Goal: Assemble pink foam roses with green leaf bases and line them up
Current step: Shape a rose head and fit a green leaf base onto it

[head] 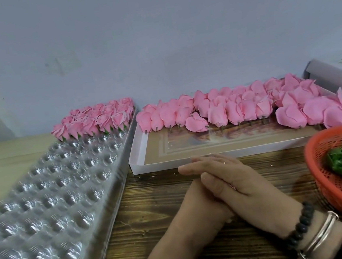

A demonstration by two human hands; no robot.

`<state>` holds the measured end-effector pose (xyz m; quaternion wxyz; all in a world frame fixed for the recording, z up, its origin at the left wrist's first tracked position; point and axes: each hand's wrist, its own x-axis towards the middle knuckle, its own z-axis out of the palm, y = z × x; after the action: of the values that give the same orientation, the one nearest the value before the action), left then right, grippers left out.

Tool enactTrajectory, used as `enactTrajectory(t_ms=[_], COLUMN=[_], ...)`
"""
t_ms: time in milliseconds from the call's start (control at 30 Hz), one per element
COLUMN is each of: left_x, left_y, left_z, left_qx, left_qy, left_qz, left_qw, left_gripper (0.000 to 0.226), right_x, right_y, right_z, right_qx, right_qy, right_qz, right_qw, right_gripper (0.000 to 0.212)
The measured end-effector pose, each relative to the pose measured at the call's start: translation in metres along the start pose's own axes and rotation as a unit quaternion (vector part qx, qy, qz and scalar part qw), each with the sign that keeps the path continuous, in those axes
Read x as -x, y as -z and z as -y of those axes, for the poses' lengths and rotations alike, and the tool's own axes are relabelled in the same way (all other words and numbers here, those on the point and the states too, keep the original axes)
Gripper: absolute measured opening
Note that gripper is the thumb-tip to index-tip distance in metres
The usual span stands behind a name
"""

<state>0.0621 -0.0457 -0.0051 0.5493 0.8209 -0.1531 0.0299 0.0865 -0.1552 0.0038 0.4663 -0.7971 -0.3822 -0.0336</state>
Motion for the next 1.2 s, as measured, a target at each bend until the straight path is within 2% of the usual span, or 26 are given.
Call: enactTrajectory(t_ms=[67, 133, 200, 267, 333, 433, 500, 600, 667, 733, 833, 933, 1033, 1100, 1200], left_x=[0.002, 0.003, 0.000, -0.002, -0.003, -0.001, 0.000, 0.000, 0.000, -0.001, -0.002, -0.002, -0.002, -0.002, -0.001], left_y=[-0.001, -0.002, -0.004, -0.006, -0.005, -0.006, -0.008, -0.011, -0.007, -0.001, 0.004, 0.003, 0.004, 0.006, 0.008], left_z=[0.000, -0.006, -0.007, -0.008, -0.012, -0.014, -0.014, -0.014, -0.014, -0.013, -0.010, -0.008, -0.006, -0.006, -0.007], left_qx=[0.056, 0.185, 0.293, 0.369, 0.431, 0.468, 0.474, 0.478, 0.481, 0.488, 0.476, 0.479, 0.475, 0.451, 0.407], left_qy=[0.008, 0.042, 0.059, 0.060, 0.073, 0.098, 0.104, 0.111, 0.114, 0.125, 0.142, 0.132, 0.136, 0.146, 0.143], left_qz=[-0.008, -0.067, -0.158, -0.217, -0.236, -0.237, -0.234, -0.224, -0.201, -0.164, -0.148, -0.152, -0.151, -0.133, -0.124], left_qw=[0.998, 0.979, 0.941, 0.902, 0.868, 0.846, 0.843, 0.842, 0.845, 0.848, 0.855, 0.855, 0.856, 0.870, 0.894], left_gripper=[0.028, 0.016, 0.026, 0.034, 0.038, 0.044, 0.046, 0.037, 0.029, 0.027, 0.043, 0.027, 0.037, 0.050, 0.053], right_x=[0.001, 0.003, 0.004, 0.003, 0.002, 0.001, 0.002, 0.003, 0.003, 0.004, 0.004, 0.003, 0.003, 0.003, 0.003], right_y=[0.000, 0.001, 0.002, 0.000, -0.008, -0.022, -0.024, -0.021, -0.018, -0.014, -0.009, -0.010, -0.010, -0.008, -0.006], right_z=[0.000, 0.000, -0.005, -0.009, -0.008, -0.001, -0.002, 0.000, 0.002, 0.003, 0.004, 0.001, -0.002, -0.004, -0.005], right_qx=[0.000, -0.082, -0.166, -0.187, -0.179, -0.131, -0.098, -0.080, -0.121, -0.200, -0.291, -0.296, -0.277, -0.324, -0.412], right_qy=[0.013, 0.007, -0.008, -0.033, -0.052, -0.054, -0.050, -0.061, -0.070, -0.093, -0.129, -0.129, -0.125, -0.149, -0.195], right_qz=[-0.012, -0.090, -0.190, -0.236, -0.210, -0.154, -0.161, -0.175, -0.160, -0.111, -0.050, -0.047, -0.052, -0.025, 0.027], right_qw=[1.000, 0.993, 0.968, 0.953, 0.960, 0.978, 0.981, 0.979, 0.977, 0.969, 0.947, 0.945, 0.951, 0.934, 0.890], right_gripper=[0.034, 0.047, 0.033, 0.019, 0.028, 0.036, 0.041, 0.034, 0.028, 0.022, 0.010, 0.020, 0.017, 0.009, 0.006])
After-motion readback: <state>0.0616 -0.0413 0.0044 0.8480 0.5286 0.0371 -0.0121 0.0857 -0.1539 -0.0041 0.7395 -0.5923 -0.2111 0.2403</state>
